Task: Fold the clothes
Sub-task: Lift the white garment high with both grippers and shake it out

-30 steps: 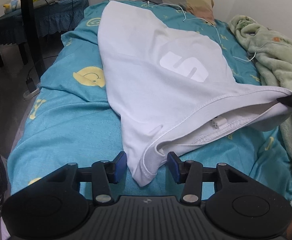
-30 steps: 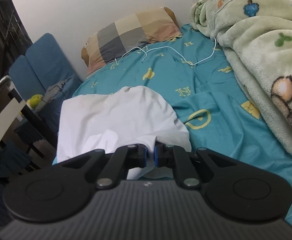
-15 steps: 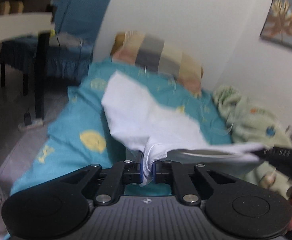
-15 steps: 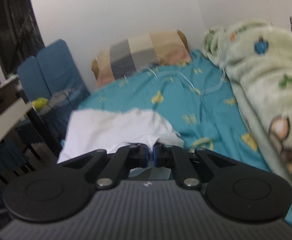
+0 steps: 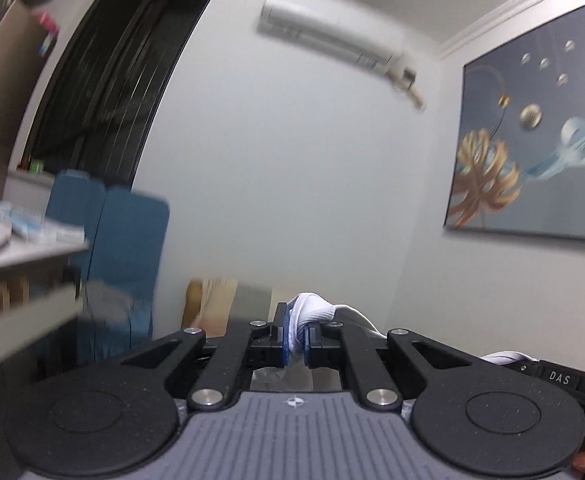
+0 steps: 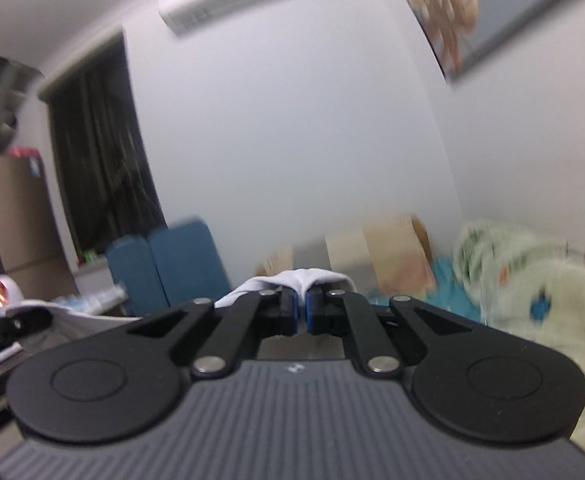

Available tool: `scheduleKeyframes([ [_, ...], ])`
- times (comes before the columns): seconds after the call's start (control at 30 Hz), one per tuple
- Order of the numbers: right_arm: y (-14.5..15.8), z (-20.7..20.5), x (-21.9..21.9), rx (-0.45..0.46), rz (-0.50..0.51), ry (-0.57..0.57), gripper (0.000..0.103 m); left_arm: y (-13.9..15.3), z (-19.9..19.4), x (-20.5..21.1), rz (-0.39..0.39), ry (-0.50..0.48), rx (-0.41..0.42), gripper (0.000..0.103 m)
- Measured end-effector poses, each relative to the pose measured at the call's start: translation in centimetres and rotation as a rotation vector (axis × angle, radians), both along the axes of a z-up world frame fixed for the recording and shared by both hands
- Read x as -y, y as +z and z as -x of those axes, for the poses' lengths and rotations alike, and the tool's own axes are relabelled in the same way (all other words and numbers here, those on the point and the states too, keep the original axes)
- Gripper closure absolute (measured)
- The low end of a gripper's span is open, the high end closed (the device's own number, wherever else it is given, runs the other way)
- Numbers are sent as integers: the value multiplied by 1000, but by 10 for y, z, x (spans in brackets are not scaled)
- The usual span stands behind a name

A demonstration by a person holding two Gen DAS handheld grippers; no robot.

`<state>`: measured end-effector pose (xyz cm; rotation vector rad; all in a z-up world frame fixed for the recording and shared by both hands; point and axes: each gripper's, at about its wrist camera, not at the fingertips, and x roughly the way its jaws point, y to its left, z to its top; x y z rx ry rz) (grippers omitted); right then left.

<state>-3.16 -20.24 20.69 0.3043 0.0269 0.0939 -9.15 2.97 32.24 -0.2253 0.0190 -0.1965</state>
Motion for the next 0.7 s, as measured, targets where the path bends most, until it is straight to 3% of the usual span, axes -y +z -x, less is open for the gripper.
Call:
scheduleKeyframes([
  [0.17, 77, 56, 1, 148, 33, 11, 96, 64, 45, 5, 5, -6, 88, 96],
  [0.43, 161, 130, 5, 322, 89, -10, 96, 146, 115, 17, 5, -15, 209, 96],
  [0.57, 182, 139, 7, 362, 118, -32, 96, 187, 150, 23, 5, -20, 270, 96],
  [0.7, 169, 114, 8, 315, 136, -50, 96, 174, 124, 31, 8, -16, 235, 96],
])
